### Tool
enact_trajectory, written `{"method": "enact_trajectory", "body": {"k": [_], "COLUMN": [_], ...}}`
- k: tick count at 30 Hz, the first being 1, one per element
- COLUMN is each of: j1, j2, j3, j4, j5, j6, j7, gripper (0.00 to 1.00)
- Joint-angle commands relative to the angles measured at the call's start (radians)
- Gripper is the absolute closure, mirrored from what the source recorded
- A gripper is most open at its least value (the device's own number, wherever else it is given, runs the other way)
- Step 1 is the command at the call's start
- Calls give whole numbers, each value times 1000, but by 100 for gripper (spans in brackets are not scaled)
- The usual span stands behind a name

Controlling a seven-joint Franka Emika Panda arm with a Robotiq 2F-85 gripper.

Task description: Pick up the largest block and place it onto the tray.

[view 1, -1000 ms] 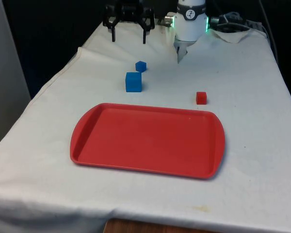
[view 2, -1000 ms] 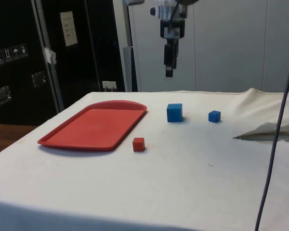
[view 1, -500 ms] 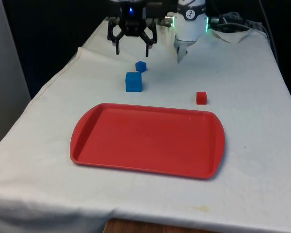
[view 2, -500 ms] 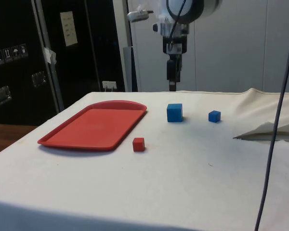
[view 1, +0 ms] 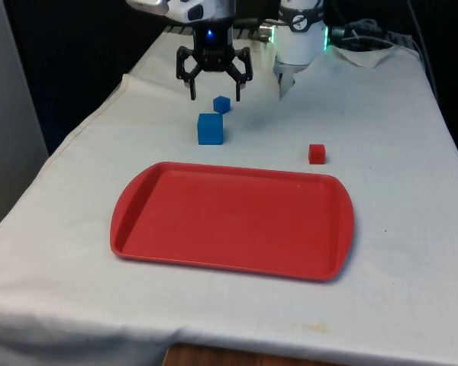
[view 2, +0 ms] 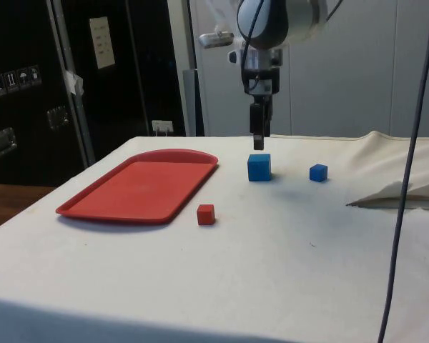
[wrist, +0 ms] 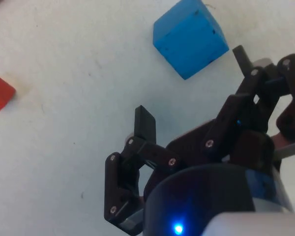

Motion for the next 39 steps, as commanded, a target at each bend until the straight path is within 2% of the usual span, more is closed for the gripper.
{"method": "enact_trajectory", "body": {"k": [1, 3, 4, 10, 11, 12, 20, 21, 22, 29, 30, 31, 39], "j1": [-4, 0, -4, -6, 0, -6, -11, -1, -11, -17, -2, -18, -20], "j2": [-5, 16, 17, 63, 70, 68, 121, 130, 125, 164, 172, 170, 222], "j3": [13, 6, 18, 36, 25, 39, 50, 33, 51, 66, 44, 68, 82], "j4": [-7, 1, -2, 9, 9, 11, 20, 24, 20, 33, 33, 36, 65], "j5": [34, 36, 63, 100, 82, 103, 124, 102, 126, 146, 121, 148, 183], "j6": [12, 2, 17, 49, 41, 53, 89, 75, 93, 113, 99, 115, 124], "j7": [-26, -28, -49, -81, -65, -83, -114, -95, -117, -139, -117, -142, -171], "gripper": [0, 0, 0, 0, 0, 0, 0, 0, 0, 0, 0, 0, 0]}}
